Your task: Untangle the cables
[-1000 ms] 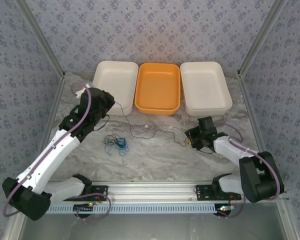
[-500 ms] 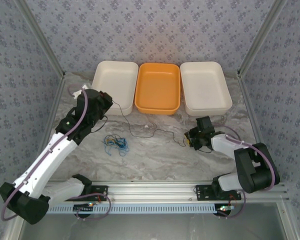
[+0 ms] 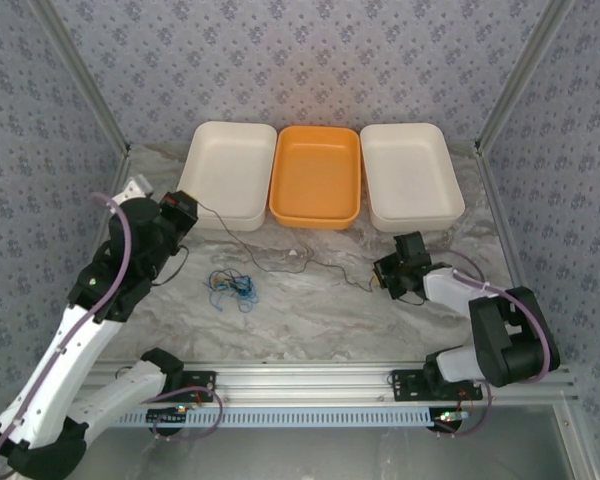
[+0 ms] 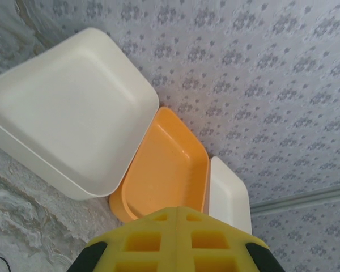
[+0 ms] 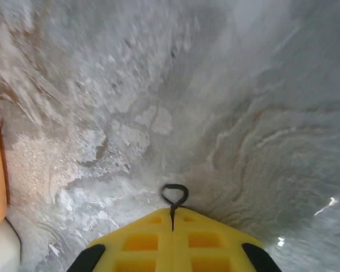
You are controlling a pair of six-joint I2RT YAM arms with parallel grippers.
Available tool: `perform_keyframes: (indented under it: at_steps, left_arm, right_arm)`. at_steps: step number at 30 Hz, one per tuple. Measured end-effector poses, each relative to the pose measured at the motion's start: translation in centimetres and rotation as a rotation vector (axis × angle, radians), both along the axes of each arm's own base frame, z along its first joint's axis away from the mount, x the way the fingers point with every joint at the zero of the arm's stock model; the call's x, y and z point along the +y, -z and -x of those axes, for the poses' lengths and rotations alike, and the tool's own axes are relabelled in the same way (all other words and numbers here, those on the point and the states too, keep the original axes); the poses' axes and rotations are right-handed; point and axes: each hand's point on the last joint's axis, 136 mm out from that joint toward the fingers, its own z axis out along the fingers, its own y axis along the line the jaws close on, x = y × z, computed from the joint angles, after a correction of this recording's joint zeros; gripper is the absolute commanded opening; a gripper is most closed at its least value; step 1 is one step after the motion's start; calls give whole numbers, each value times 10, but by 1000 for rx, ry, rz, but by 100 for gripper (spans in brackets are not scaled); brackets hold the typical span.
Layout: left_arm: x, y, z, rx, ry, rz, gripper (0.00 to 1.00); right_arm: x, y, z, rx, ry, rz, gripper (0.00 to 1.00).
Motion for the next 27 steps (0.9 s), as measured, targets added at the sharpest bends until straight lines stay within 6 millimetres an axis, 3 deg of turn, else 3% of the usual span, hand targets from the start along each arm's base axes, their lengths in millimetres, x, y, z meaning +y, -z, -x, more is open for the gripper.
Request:
perform_keyframes:
  at_steps: [3,7,11,13,20,27]
  left_arm:
    - [13,-23,12,-42,-27,-7,0]
    - [31,-48,26,-83,-74,-26,0]
    - [47,-47,38,-71,-120,-58,0]
    - [53,-39,40,-41,-144,-86,0]
    - [77,-20,54,28,-233,-166,0]
    - [95,-11,66,64,-297,-221,0]
  right_arm:
    - [-11,-26,-5,-82,0,61,0]
    - [-29,-95,-23,-279,23,142,0]
    - [-58,-167,-32,-465,87,217,0]
    - [-74,-190,-30,-517,125,250,0]
    - [-120,-227,-27,-561,220,331,0]
    - [-140,-232,-25,-554,260,336,0]
